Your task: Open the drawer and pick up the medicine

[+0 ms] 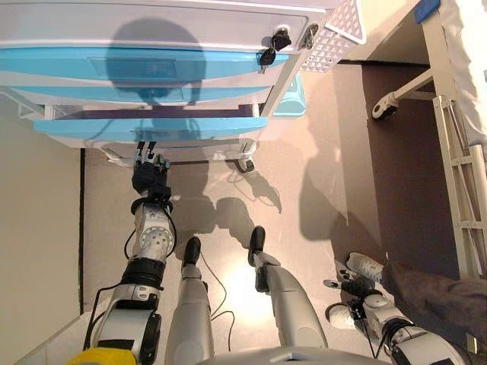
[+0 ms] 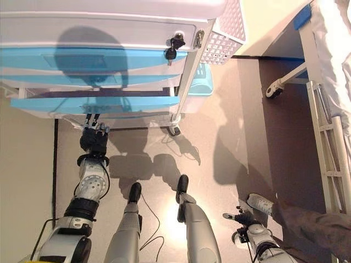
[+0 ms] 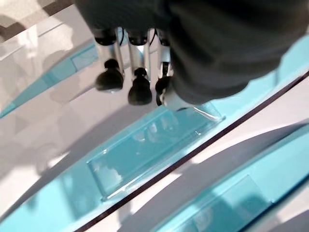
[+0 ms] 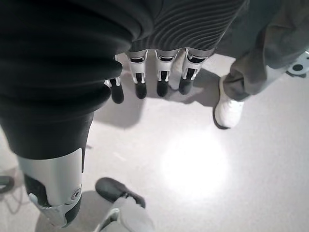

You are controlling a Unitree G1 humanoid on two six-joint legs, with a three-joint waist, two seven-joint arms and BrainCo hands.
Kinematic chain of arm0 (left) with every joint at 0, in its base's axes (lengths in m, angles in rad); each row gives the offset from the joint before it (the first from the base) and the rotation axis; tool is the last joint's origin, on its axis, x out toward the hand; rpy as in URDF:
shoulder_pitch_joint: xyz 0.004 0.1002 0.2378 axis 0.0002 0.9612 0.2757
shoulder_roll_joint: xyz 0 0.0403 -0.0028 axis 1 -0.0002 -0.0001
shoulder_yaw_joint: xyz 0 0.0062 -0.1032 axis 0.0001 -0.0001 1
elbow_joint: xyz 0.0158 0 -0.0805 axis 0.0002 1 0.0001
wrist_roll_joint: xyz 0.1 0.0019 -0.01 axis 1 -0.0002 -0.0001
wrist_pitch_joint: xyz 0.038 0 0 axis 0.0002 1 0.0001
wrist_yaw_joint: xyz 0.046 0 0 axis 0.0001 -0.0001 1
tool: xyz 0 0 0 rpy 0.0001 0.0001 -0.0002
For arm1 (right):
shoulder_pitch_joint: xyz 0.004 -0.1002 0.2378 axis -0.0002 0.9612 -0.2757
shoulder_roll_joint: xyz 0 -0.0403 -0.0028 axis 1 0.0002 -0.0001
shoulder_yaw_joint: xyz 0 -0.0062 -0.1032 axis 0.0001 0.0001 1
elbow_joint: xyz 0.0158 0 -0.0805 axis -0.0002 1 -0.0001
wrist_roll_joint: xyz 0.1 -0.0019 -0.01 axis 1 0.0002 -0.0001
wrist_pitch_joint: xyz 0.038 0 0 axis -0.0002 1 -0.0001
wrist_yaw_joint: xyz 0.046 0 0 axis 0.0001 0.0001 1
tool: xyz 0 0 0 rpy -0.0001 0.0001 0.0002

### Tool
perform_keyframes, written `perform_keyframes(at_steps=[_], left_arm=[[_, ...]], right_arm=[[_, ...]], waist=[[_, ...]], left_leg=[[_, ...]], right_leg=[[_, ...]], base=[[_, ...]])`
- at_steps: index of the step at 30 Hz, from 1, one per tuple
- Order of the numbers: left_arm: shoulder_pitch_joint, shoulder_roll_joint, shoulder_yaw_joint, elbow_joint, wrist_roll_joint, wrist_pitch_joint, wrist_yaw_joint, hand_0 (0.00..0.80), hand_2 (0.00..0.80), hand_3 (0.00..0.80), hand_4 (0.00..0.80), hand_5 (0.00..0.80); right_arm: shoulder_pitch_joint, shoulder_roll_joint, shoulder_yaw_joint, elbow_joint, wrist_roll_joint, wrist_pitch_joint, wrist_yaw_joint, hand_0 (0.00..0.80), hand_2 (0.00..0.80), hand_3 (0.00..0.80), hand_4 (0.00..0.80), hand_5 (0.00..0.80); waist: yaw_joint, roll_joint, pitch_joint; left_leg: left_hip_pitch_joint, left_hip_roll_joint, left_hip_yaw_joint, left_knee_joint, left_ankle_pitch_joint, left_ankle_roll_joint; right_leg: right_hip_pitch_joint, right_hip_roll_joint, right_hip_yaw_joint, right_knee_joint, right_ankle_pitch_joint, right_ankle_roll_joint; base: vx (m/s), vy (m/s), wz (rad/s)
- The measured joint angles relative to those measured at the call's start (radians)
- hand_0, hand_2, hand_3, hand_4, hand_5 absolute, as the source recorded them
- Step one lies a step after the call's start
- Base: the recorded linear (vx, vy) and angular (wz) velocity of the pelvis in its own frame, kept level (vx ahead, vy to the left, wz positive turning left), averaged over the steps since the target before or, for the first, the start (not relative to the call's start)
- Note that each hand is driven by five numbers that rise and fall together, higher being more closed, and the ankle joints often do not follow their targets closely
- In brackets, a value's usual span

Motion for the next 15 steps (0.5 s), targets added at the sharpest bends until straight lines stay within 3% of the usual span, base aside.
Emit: perform_keyframes(at_steps=[11,15], left_arm=[[0.029,-0.01,-0.008,-0.025,0.003,0.034,-0.013,0.8,0.8,0.8,0.8,0.8],[0.035,-0.015,-0.008,-0.028,0.003,0.034,-0.021,0.8,0.8,0.8,0.8,0.8]], right_arm=[[-0.003,-0.001,0.0,-0.001,-0.01,0.0,0.005,0.0,0.0,0.0,0.0,0.0],[-0.003,-0.004,0.0,-0.004,-0.01,0.001,0.005,0.0,0.0,0.0,0.0,0.0]], waist=[[0.028,0.006,0.015],[0.03,0.026,0.031]], left_leg=[[-0.003,-0.001,-0.041,0.03,-0.014,-0.019],[-0.005,0.0,-0.065,0.042,-0.019,-0.027]], right_leg=[[-0.027,-0.012,-0.033,0.118,-0.074,-0.016],[-0.033,-0.017,-0.052,0.165,-0.105,-0.026]], base=[[-0.022,-0.034,0.1],[-0.01,-0.035,0.13]])
